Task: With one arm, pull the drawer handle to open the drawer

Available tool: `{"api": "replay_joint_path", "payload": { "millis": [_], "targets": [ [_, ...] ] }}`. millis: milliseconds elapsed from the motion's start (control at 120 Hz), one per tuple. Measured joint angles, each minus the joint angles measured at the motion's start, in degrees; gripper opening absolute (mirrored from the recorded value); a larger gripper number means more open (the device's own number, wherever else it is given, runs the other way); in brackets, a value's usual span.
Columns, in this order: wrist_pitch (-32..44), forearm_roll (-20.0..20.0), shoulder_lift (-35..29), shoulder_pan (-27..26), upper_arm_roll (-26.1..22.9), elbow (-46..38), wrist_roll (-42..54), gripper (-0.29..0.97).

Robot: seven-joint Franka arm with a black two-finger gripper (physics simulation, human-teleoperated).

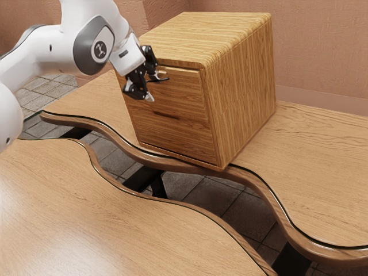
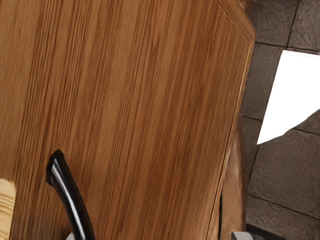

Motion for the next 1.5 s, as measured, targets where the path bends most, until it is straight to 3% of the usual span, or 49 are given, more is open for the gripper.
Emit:
{"api": "replay_joint_path", "payload": {
  "millis": [117,492,600,717,892,1025,1150,1208,1325,1500],
  "targets": [
    [0.02,-0.11,-0.12,0.27,0.02,-0.38,-0.02,0.32],
    [0.44,-0.38,-0.67,0.29,0.44,-1.44,-0.14,0.10],
    [0.60,-0.38,-0.67,0.60,0.57,-1.54,-0.18,-0.05],
    [0.34,-0.55,-0.72,0.30,0.91,-1.61,-0.27,0.01],
    [-0.16,-0.61,-1.63,0.23,1.04,-2.14,-0.52,-0.06],
    [-0.24,-0.75,-1.97,0.01,1.17,-2.72,-0.77,0.07],
    [-0.14,-0.71,-3.40,-0.23,1.33,-3.99,-1.03,0.02],
    [-0.07,-0.65,-4.17,-0.70,1.33,-4.85,-1.15,0.14],
    [0.18,-0.51,-5.27,-0.88,1.00,-6.97,-1.37,0.25],
    [0.45,-0.29,-7.46,-0.79,0.78,-9.62,-1.63,0.23]
  ]
}}
